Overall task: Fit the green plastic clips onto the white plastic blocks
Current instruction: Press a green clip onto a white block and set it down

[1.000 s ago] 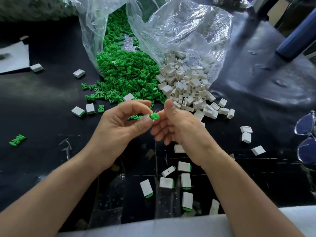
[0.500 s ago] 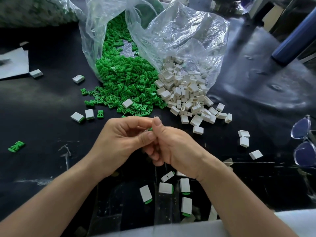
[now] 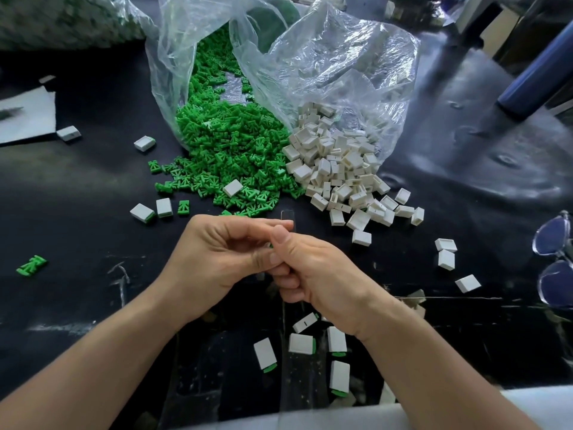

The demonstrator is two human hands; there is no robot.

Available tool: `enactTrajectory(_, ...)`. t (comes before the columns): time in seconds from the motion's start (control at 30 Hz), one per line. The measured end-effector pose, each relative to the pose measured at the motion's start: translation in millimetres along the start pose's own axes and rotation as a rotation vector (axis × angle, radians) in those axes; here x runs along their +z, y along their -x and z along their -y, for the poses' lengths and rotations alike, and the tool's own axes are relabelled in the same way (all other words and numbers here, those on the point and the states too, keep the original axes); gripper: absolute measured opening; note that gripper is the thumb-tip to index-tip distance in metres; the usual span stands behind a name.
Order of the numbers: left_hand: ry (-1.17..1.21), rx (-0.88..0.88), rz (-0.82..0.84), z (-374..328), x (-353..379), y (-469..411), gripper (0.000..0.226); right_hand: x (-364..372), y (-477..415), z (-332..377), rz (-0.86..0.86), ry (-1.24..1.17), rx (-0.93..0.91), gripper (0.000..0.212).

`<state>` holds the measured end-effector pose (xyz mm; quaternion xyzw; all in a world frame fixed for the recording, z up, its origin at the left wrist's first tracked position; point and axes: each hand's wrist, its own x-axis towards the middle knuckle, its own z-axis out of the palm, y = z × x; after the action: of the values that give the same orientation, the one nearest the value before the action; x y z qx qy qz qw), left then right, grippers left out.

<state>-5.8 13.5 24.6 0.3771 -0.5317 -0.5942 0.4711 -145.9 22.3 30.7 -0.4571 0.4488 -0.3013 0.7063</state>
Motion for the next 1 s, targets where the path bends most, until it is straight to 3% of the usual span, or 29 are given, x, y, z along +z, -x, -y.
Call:
enactTrajectory(0.53, -0.054, 0.004, 0.005, -0.2, -2.2, 0.5, 0.023, 6.1, 1.2, -1.6, -0.053, 0.059, -0.016, 0.033)
enactTrajectory(0.73, 0.039, 0.006, -0.036, -1.7, 1.0, 0.5, 0.02, -1.8, -1.5, 7.1, 0.085, -0.143, 0.046, 0.031)
enactTrajectory(1.0, 0.031, -0.088, 0.02, -2.0, -4.8, -0.3, 0.025, -7.5, -2.3, 7.3, 0.073, -0.166, 0.045, 0.029)
